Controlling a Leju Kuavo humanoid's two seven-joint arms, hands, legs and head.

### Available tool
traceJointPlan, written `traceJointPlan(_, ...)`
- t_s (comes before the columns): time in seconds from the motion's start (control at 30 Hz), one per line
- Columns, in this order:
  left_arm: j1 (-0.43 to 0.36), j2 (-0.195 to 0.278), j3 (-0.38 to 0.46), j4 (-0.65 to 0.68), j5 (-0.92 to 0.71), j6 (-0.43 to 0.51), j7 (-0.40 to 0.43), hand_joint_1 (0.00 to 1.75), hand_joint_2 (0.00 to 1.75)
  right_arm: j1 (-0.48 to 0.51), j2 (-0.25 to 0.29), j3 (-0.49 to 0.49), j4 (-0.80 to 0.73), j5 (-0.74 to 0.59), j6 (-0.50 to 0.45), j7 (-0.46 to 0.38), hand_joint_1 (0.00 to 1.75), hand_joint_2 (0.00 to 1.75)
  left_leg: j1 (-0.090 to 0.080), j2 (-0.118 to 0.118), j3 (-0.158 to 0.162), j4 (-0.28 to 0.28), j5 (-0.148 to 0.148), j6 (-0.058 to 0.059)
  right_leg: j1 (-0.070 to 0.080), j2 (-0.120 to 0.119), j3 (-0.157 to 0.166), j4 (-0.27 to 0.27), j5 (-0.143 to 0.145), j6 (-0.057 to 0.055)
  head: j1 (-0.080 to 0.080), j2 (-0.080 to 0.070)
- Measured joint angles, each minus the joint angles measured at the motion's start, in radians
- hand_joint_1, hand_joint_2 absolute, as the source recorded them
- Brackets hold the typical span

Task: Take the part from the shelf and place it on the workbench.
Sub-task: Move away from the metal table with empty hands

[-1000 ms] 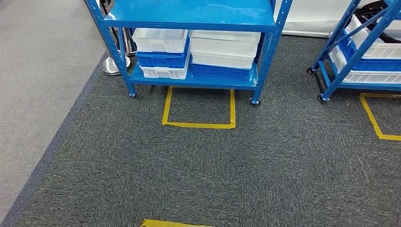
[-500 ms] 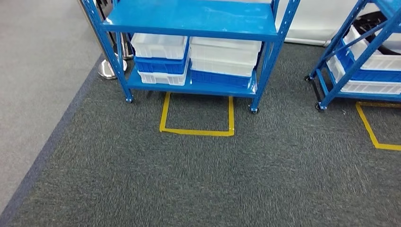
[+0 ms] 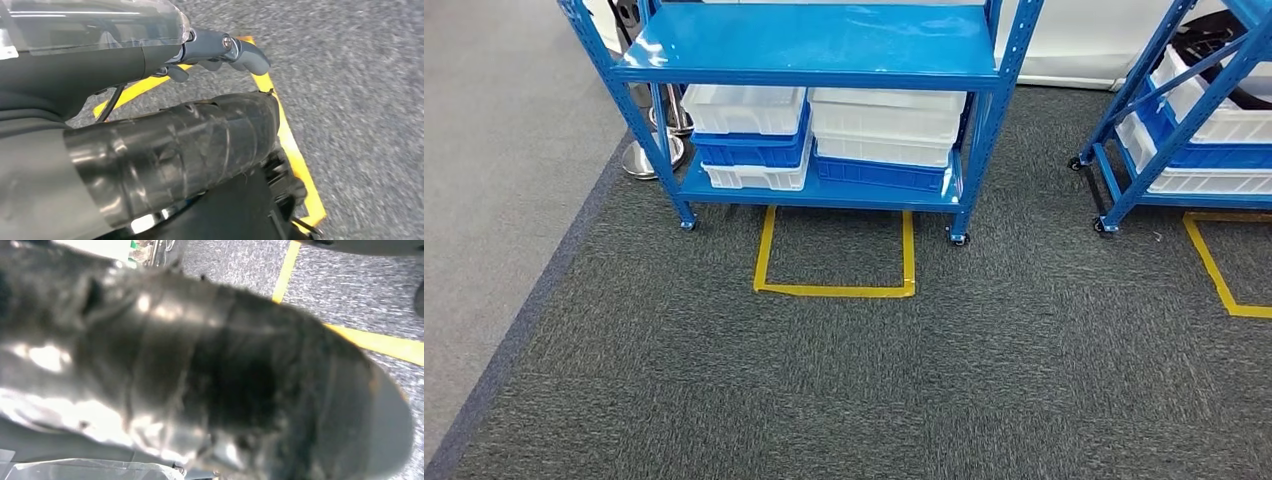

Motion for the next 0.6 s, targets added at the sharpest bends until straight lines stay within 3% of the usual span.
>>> traceJointPlan(0.07,0.002,0.0,0.0,0.0,0.0,0.0,0.0,0.0,0.0,-0.001,0.0,0.0,0.0,0.0,0.0,0.0,0.0,0.0,0.0,0.0,-0.082,0.102,-0.057,-0.003,0.004,0.003,0.015,-0.001,-0.015,-0.005,0.0,0.0)
traceJointPlan(0.1,0.004,0.0,0.0,0.0,0.0,0.0,0.0,0.0,0.0,-0.001,0.0,0.0,0.0,0.0,0.0,0.0,0.0,0.0,0.0,0.0,-0.107,0.117,-0.072,-0.002,0.007,0.005,0.026,-0.001,-0.024,-0.006,0.0,0.0)
traceJointPlan(0.13,0.006,0.0,0.0,0.0,0.0,0.0,0.0,0.0,0.0,0.0,0.0,0.0,0.0,0.0,0.0,0.0,0.0,0.0,0.0,0.0,-0.117,0.101,-0.067,0.002,0.01,0.007,0.039,-0.001,-0.033,-0.007,0.0,0.0)
traceJointPlan(0.17,0.007,0.0,0.0,0.0,0.0,0.0,0.001,0.0,0.0,0.0,0.0,0.0,0.0,0.0,0.0,0.001,0.0,0.0,-0.002,0.0,-0.115,0.055,-0.033,0.009,0.013,0.009,0.053,-0.001,-0.043,-0.006,0.0,0.0)
traceJointPlan(0.23,0.011,0.001,0.0,0.0,0.0,0.0,0.002,0.0,0.0,0.002,0.002,0.0,0.001,0.0,0.0,0.002,0.0,0.0,-0.01,-0.002,-0.098,-0.059,0.07,0.029,0.017,0.01,0.074,-0.002,-0.062,-0.004,0.001,0.0)
traceJointPlan(0.27,0.011,0.001,0.0,0.0,0.0,0.0,0.003,0.0,0.0,0.001,0.003,0.0,0.002,0.0,0.0,0.003,0.0,0.0,-0.017,-0.004,-0.091,-0.1,0.106,0.036,0.016,0.011,0.08,-0.003,-0.07,0.0,0.001,0.0)
traceJointPlan(0.3,0.012,0.002,0.0,0.0,0.0,0.0,0.003,0.0,0.0,0.0,0.004,0.0,0.002,0.0,0.0,0.003,0.0,0.0,-0.023,-0.007,-0.087,-0.123,0.125,0.042,0.014,0.012,0.087,-0.004,-0.075,0.006,0.001,0.0)
traceJointPlan(0.4,0.011,0.001,0.0,0.0,0.0,-0.001,0.004,0.0,0.0,-0.005,0.005,0.0,0.003,0.001,0.0,0.004,0.0,0.0,-0.027,-0.01,-0.056,-0.155,0.129,0.057,0.009,0.013,0.103,0.012,-0.072,0.023,-0.002,0.0)
traceJointPlan(0.47,0.01,0.001,0.0,0.0,0.0,-0.001,0.004,0.0,0.0,-0.007,0.006,0.0,0.003,0.001,0.0,0.004,0.0,0.0,-0.023,-0.009,-0.026,-0.172,0.128,0.067,0.007,0.01,0.073,0.078,-0.082,0.033,-0.001,0.0)
traceJointPlan(0.57,0.006,0.0,-0.001,0.0,0.0,-0.002,0.004,0.0,0.0,-0.007,0.004,-0.001,0.003,0.001,0.0,0.004,0.0,0.0,-0.021,-0.009,-0.003,-0.178,0.112,0.072,0.0,0.009,-0.044,0.24,-0.153,0.048,-0.001,0.0)
traceJointPlan(0.6,0.006,0.0,-0.001,0.0,0.0,-0.002,0.004,0.0,0.0,-0.007,0.004,-0.001,0.003,0.001,0.0,0.004,0.0,0.0,-0.019,-0.01,0.006,-0.178,0.103,0.07,-0.003,0.008,-0.074,0.265,-0.172,0.052,-0.001,0.0)
